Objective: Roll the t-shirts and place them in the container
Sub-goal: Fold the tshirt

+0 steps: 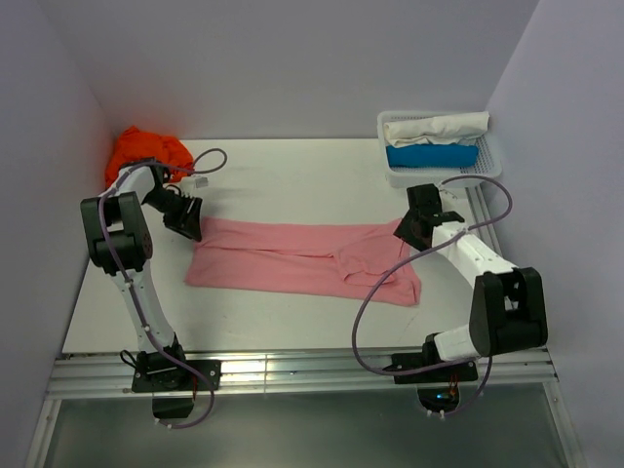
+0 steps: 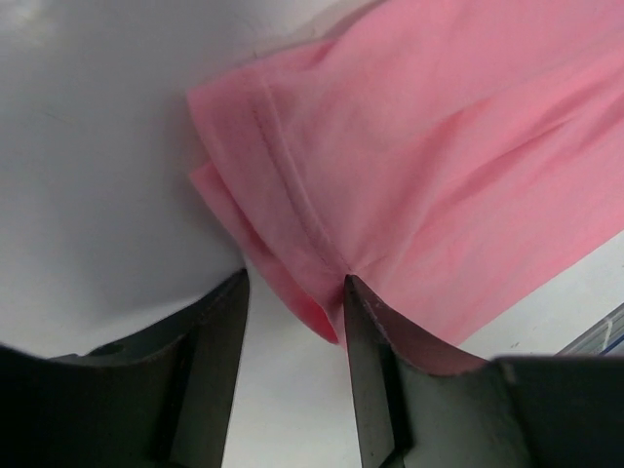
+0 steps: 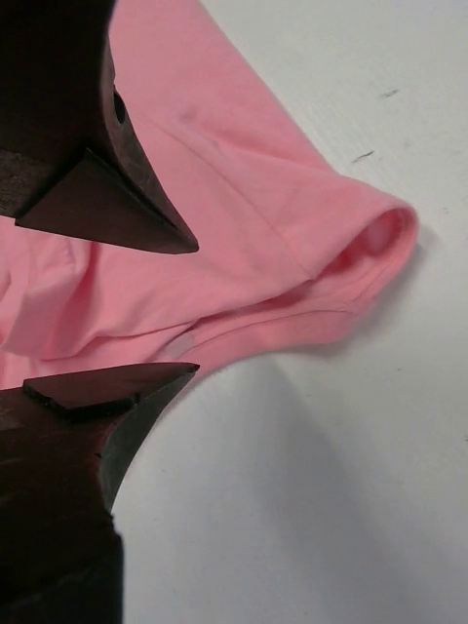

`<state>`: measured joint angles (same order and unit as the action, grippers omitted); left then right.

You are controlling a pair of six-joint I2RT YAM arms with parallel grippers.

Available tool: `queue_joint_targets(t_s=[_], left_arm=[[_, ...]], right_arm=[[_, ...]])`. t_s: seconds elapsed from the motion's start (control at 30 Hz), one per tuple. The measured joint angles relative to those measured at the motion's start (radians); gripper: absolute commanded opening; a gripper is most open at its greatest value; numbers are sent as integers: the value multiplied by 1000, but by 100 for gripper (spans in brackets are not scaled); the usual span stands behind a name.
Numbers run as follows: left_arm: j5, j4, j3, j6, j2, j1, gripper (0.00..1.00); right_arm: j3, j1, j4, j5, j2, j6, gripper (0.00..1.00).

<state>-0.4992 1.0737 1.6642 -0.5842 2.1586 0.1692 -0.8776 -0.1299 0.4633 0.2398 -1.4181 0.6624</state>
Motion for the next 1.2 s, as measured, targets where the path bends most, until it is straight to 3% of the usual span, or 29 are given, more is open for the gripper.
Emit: queue_joint_targets(t_s=[0.23,0.7,0.73,0.87,1.2], left_arm=[[43,-32,-79,-34,-40,-5,46],[51,-49,-78,-33,-55,-5,56],[49,-48,-71,-33,-55,-5,56],[19,-49,-25,-23,-56,-1,55],[-103,-86,87,60,-109,106,55]], right_arm=[[71,-41,7,-33,39,33,57],[81,-76,34,-42,-75,53,63],[81,-76,39,-39,-90,52,59],[55,-77,56,-21,-127,38,18],[-28,-75,134,3,-195,14,15]])
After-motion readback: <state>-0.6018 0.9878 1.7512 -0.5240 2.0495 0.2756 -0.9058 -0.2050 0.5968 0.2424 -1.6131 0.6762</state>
